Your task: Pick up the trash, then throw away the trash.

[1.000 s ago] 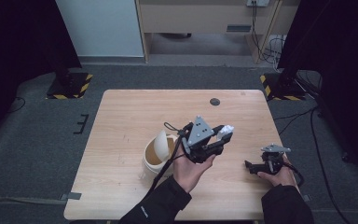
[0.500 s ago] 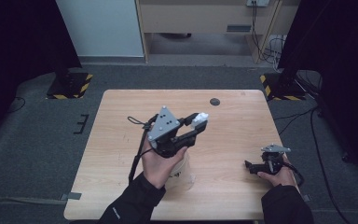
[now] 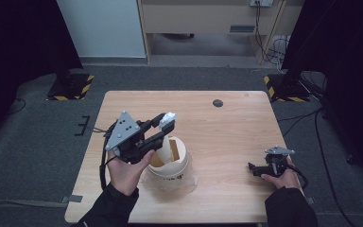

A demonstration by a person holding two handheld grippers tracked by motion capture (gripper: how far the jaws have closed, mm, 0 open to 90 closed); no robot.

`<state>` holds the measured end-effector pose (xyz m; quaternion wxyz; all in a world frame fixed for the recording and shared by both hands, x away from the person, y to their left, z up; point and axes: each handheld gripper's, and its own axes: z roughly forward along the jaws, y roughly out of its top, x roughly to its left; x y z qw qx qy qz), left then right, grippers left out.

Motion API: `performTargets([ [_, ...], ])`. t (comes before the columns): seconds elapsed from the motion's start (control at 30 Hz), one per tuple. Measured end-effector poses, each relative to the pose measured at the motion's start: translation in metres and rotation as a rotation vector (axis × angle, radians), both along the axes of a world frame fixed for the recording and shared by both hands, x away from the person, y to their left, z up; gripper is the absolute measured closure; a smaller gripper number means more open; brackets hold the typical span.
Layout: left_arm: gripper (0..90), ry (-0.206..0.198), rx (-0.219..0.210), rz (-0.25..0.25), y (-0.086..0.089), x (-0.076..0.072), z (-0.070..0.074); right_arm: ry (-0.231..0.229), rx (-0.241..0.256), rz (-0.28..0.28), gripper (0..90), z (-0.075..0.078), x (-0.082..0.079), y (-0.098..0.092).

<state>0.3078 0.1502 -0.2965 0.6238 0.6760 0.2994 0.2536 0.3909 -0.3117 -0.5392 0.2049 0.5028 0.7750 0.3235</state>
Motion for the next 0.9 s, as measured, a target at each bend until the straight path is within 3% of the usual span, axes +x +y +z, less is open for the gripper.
performTargets([
  [0.57, 63.2, 0.03, -0.023, 0.075, 0.046, -0.008, -0.03, 0.002, 0.0, 0.0, 0.7, 0.0, 0.0, 0.0],
  [0.8, 63.4, 0.055, -0.001, 0.113, 0.059, -0.008, -0.047, 0.003, 0.0, 0.0, 0.8, 0.0, 0.0, 0.0],
  [0.9, 63.3, 0.087, 0.008, 0.116, 0.064, -0.006, -0.06, 0.003, 0.0, 0.001, 0.8, 0.0, 0.0, 0.0],
])
